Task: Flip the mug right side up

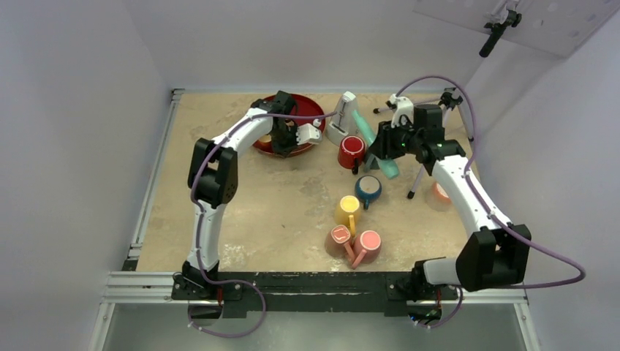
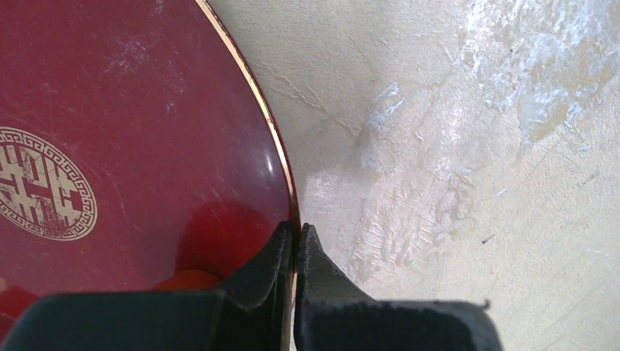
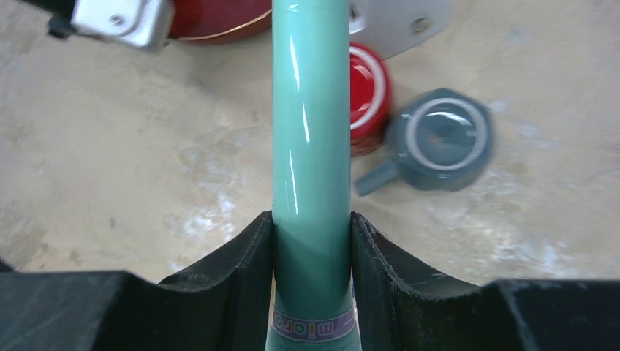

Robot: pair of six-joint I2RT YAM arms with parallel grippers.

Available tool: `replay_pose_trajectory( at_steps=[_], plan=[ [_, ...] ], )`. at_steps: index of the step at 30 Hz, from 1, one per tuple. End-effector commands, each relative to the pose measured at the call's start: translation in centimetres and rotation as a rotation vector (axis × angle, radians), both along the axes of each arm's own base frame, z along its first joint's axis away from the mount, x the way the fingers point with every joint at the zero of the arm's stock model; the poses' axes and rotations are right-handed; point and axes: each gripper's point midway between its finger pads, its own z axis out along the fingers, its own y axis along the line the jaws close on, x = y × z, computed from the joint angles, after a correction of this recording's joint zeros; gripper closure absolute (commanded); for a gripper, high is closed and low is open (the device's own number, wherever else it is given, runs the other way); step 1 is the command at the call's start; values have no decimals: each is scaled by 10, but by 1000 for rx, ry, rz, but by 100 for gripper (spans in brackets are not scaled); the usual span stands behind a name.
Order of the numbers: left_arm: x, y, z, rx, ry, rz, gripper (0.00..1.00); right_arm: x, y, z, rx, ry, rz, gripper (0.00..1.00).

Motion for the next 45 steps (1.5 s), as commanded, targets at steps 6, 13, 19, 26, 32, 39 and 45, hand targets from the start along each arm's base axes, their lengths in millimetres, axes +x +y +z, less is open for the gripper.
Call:
replay_pose_trajectory(
  at_steps=[6, 13, 19, 26, 32, 39, 45],
  plan=[
    [-45, 24, -10, 54, 124, -68, 100, 25, -71, 44, -98, -116, -441, 100],
    [-95, 33, -16, 79, 224, -131, 100, 65, -126, 0, -379, 10, -536, 100],
    [-142, 43, -19, 106, 287, -178, 100, 73, -127, -39, -447, 100, -476, 100],
    [-191, 47, -20, 126, 374, -199, 100, 53, -113, -82, -387, 211, -435, 100],
    [-223, 47, -27, 141, 431, -216, 100, 40, -110, -120, -365, 326, -471, 100],
    [-249, 41, -33, 159, 477, -236, 100, 40, -109, -136, -360, 359, -484, 76],
    [-262, 42, -34, 163, 491, -237, 100, 39, -106, -122, -329, 324, -488, 55]
  ],
)
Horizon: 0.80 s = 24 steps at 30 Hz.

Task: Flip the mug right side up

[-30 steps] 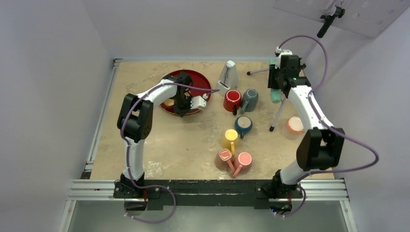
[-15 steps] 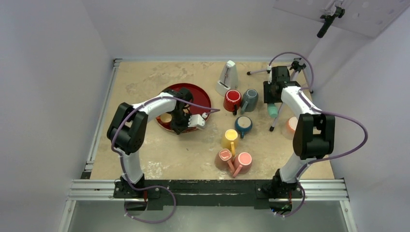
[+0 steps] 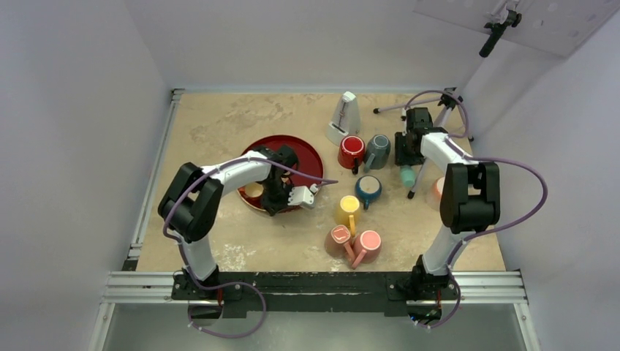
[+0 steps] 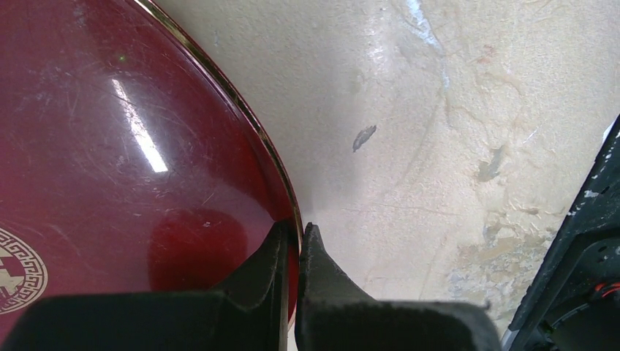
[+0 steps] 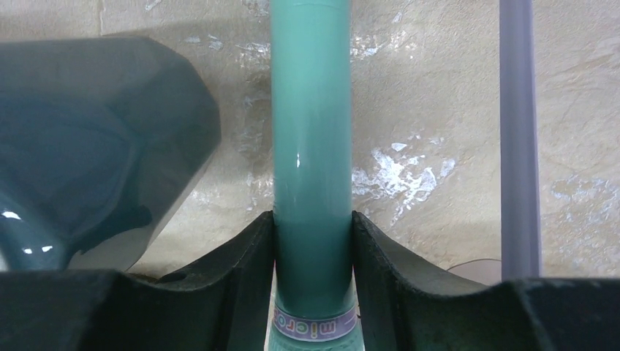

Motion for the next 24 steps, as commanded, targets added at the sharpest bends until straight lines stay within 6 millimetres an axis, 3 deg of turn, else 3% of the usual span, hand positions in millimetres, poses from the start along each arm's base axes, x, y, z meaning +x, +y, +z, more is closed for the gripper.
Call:
replay_pose_trajectory(
  at_steps=[1, 5, 9, 15, 19, 24],
  plan=[
    [-60, 8, -3, 29, 213, 24, 100, 8, 4, 31, 30, -98, -14, 53],
    [-75, 5, -4, 29, 222, 10, 98, 9, 6, 52, 41, -143, -12, 46],
    [-89, 0, -8, 33, 219, -8, 85, 8, 3, 67, 25, -167, -13, 42],
    [-100, -15, 16, -21, 241, 28, 69, 3, 7, 117, 19, -281, -25, 38],
    [-113, -21, 32, -51, 286, 44, 61, -2, 53, 152, 68, -401, 56, 32],
    [-107, -29, 56, -74, 269, 67, 57, -11, 130, 163, 181, -476, 194, 30]
  ],
)
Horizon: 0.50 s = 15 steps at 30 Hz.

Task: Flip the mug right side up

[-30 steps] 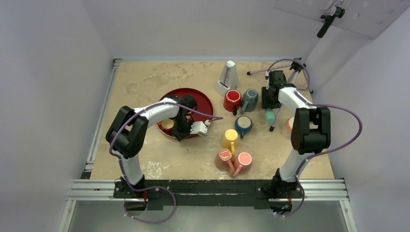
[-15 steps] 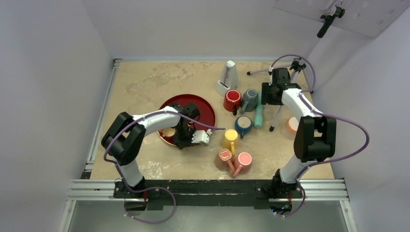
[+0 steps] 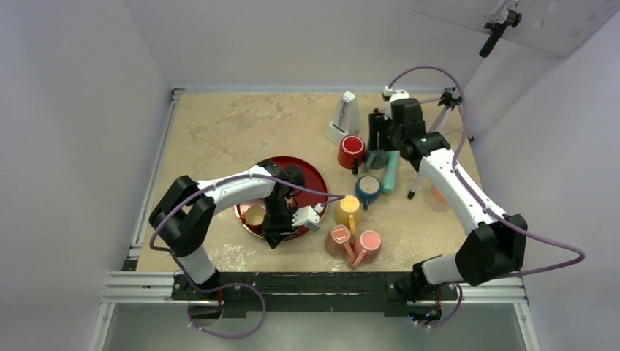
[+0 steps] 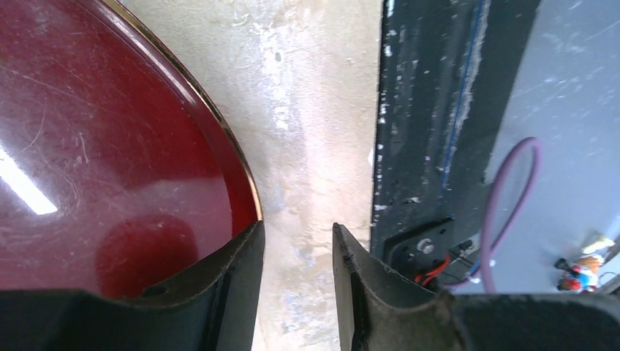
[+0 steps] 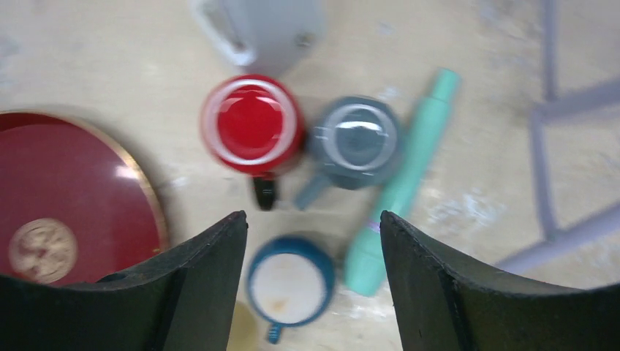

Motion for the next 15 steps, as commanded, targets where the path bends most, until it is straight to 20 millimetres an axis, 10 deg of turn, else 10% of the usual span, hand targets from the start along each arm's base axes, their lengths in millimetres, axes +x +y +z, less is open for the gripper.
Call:
replay_pose_trajectory(
  at_steps=[1, 9, 15],
  plan=[
    [-4, -18, 46, -83, 24, 47, 56, 1, 57, 17, 112, -96, 79, 30],
    [62, -46, 149, -355, -26, 395, 48, 5, 89, -32, 78, -36, 72, 44],
    [99, -41, 162, -367, -170, 578, 47, 3, 76, -81, 6, 54, -15, 45]
  ],
)
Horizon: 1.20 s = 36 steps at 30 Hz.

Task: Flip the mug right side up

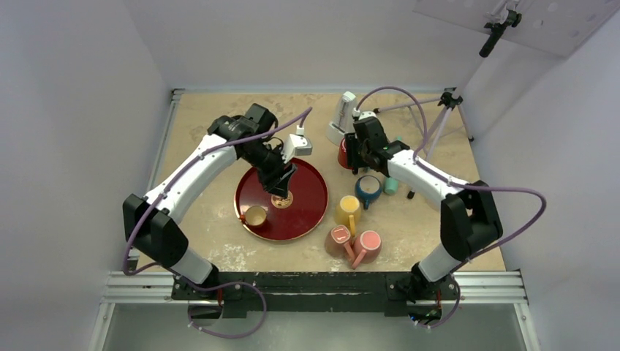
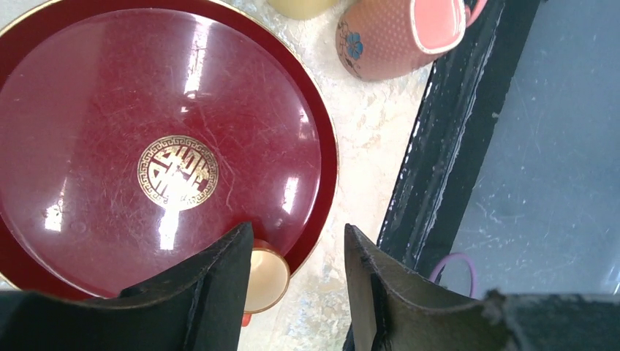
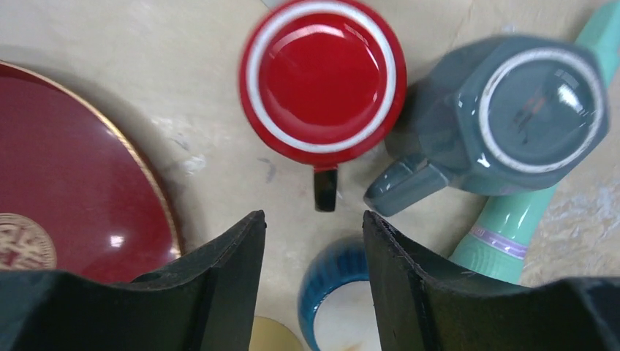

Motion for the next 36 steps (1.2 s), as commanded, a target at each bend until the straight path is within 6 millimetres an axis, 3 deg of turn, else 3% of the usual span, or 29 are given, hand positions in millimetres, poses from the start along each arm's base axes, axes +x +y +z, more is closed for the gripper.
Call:
replay_pose_trajectory(
  at_steps=[1, 7, 15, 23, 24, 29, 32, 36],
  plan=[
    [3, -7, 17, -40, -9, 116, 47, 8, -12, -15, -31, -16, -101, 45],
    [6, -5, 16, -45, -43, 131, 47, 25, -5, -33, -47, -26, -86, 45],
    [8, -4, 17, -45, -52, 139, 47, 41, -3, -55, -91, -14, -86, 59],
    [0, -5, 19, -58, -17, 125, 46, 50, -9, -54, -112, -50, -133, 100],
    [-2, -5, 20, -63, -8, 124, 45, 51, -9, -51, -112, -59, -130, 100],
    [3, -2, 29, -116, 39, 210, 35, 42, 10, -20, -21, -84, -15, 100],
    [24, 1, 51, -228, 78, 332, 33, 27, 37, 25, 133, -146, 122, 100],
    [48, -2, 98, -434, 151, 453, 27, 1, 78, 87, 377, -224, 313, 100]
  ],
)
